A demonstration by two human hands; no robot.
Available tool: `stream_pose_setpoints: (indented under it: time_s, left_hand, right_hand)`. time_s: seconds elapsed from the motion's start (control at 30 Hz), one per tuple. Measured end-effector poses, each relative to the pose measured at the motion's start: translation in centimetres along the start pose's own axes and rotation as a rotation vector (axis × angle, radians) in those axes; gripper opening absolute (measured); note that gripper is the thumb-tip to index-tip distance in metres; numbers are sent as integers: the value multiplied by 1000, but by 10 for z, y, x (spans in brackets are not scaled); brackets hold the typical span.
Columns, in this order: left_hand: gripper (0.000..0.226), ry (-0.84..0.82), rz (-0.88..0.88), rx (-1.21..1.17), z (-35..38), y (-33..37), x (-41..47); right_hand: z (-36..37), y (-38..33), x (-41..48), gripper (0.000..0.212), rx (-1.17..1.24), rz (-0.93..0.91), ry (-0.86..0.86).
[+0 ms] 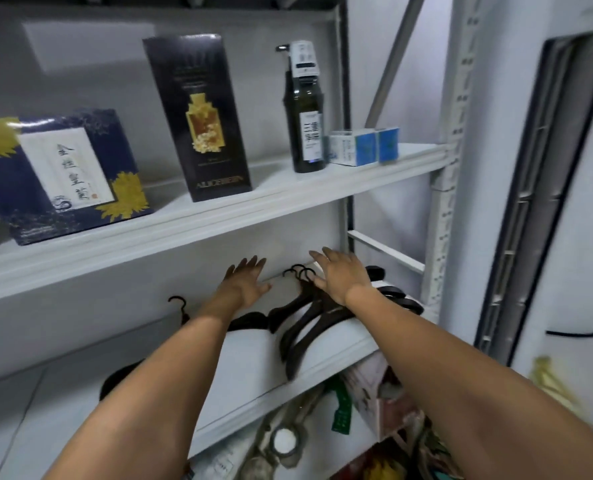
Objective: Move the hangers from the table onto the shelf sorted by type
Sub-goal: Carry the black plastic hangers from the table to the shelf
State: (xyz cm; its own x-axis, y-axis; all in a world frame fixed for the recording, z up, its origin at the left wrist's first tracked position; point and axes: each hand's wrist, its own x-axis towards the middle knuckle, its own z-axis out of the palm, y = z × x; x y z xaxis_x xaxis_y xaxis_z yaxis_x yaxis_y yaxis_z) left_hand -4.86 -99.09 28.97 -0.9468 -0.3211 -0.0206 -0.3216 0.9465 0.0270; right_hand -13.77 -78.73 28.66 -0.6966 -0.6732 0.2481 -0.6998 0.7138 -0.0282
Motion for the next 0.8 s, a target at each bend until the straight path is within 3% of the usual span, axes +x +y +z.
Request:
stream_pose_setpoints:
  time_s: [0.37, 0.8]
  left_hand:
    - [68, 7, 294, -78, 3, 217, 4]
    - [68, 98, 767, -118, -11, 479, -9]
  right_hand:
    - [-43, 162, -132, 56, -118, 290, 9]
    - [-95, 309, -298, 56, -209, 790, 76]
